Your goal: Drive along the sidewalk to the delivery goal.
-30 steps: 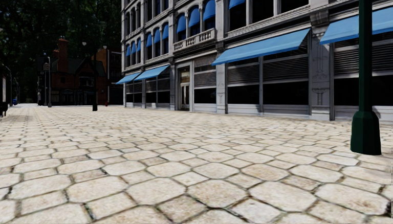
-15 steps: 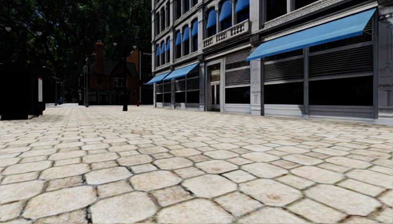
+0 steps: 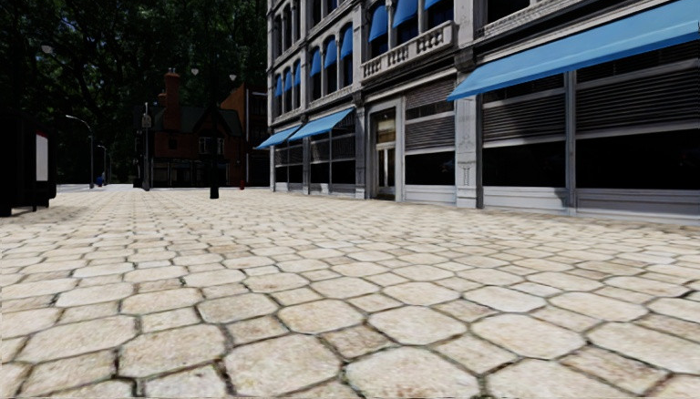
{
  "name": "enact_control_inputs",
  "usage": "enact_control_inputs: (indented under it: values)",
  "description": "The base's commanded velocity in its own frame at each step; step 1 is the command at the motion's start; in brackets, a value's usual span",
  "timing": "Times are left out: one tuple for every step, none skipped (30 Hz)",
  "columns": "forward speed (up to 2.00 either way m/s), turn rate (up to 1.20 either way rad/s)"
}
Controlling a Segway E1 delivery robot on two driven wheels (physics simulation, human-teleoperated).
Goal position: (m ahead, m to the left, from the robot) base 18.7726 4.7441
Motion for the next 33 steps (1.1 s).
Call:
enact_control_inputs:
  values:
    - [2.0,0.0]
    - [2.0,0.0]
    - [2.0,0.0]
    - [2.0,0.0]
    - [2.0,0.0]
    - [2.0,0.0]
    - [2.0,0.0]
    - [2.0,0.0]
    - [2.0,0.0]
    - [2.0,0.0]
    - [2.0,0.0]
    - [2.0,0.0]
    - [2.0,0.0]
    - [2.0,0.0]
    - [2.0,0.0]
    - [2.0,0.0]
    - [2.0,0.0]
    - [2.0,0.0]
    - [2.0,0.0]
    - [2.0,0.0]
    - [2.0,0.0]
    - [2.0,0.0]
    - [2.0,0.0]
    - [2.0,0.0]
    - [2.0,0.0]
    - [2.0,0.0]
    - [2.0,0.0]
    - [2.0,0.0]
    - [2.0,0.0]
    - [2.0,0.0]
    - [2.0,0.0]
    - [2.0,0.0]
    - [2.0,0.0]
